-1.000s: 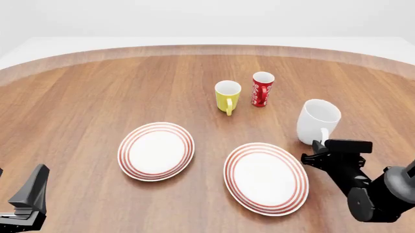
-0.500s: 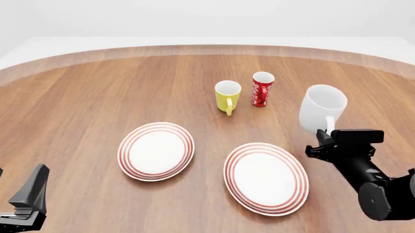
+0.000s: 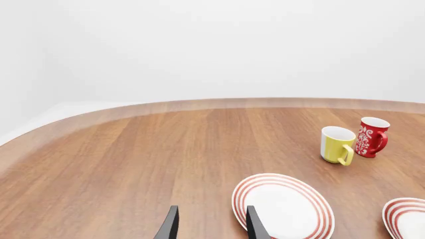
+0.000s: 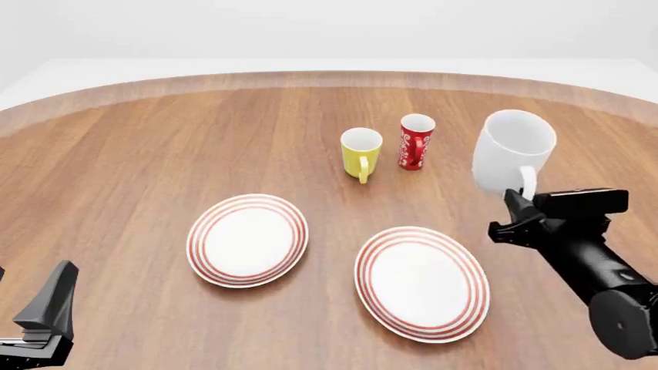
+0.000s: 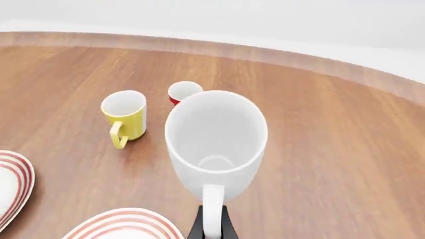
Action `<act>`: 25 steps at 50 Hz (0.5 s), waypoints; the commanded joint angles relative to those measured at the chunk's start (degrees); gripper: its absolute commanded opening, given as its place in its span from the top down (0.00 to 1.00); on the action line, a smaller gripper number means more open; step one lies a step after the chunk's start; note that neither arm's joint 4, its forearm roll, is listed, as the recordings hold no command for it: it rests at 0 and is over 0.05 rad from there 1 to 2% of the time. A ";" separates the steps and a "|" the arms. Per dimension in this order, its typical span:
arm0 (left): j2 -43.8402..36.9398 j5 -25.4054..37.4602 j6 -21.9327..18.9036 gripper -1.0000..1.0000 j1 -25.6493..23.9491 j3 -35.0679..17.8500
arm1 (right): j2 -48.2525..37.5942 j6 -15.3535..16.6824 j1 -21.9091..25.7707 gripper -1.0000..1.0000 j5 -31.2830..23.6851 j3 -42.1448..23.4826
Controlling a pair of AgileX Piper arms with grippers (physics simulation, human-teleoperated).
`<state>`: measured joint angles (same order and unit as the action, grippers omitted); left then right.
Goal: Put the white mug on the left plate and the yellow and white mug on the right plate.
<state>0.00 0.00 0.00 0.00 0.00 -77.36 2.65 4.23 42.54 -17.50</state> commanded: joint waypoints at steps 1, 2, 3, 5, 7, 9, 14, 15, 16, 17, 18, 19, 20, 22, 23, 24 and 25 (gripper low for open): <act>0.00 0.00 0.00 0.00 0.00 0.00 | 5.79 0.63 2.02 1.00 -4.77 -0.68; 0.00 0.00 0.00 0.00 0.00 0.00 | 6.08 0.66 2.20 1.00 -5.05 -0.74; 0.00 0.00 0.00 0.00 0.00 0.00 | 6.35 0.74 2.39 1.00 -5.33 -0.82; 0.00 0.00 0.00 0.00 0.00 0.00 | 6.97 0.82 2.75 1.00 -5.97 -1.04; 0.00 0.00 0.00 0.00 0.00 0.00 | 8.13 0.97 3.41 1.00 -7.18 -1.44; 0.00 0.00 0.00 0.00 0.00 0.00 | 8.75 1.03 3.81 1.00 -7.83 -1.66; 0.00 0.00 0.00 0.00 0.00 0.00 | 9.74 1.33 4.81 1.00 -8.98 -2.15; 0.00 0.00 0.00 0.00 0.00 0.00 | 9.99 1.37 5.05 1.00 -9.29 -2.27; 0.00 0.00 0.00 0.00 0.00 0.00 | 10.26 1.43 5.27 1.00 -9.60 -2.42; 0.00 0.00 0.00 0.00 0.00 0.00 | 10.56 1.46 5.49 1.00 -9.94 -2.58; 0.00 0.00 0.00 0.00 0.00 0.00 | 10.95 1.57 5.92 1.00 -10.45 -2.85; 0.00 0.00 0.00 0.00 0.00 0.00 | 10.96 1.57 5.92 1.00 -10.47 -2.85; 0.00 0.00 0.00 0.00 0.00 0.00 | 11.33 1.71 6.42 1.00 -10.97 -3.15; 0.00 0.00 0.00 0.00 0.00 0.00 | 11.59 1.73 6.87 1.00 -11.35 -3.37; 0.00 0.00 0.00 0.00 0.00 0.00 | 11.80 1.82 7.23 1.00 -11.65 -3.53; 0.00 0.00 0.00 0.00 0.00 0.00 | 11.95 1.84 7.49 1.00 -11.89 -3.66; 0.00 0.00 0.00 0.00 0.00 0.00 | 12.07 1.86 7.62 1.00 -12.06 -3.76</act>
<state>0.00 0.00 0.00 0.00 0.00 -67.72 4.31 9.58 33.16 -19.87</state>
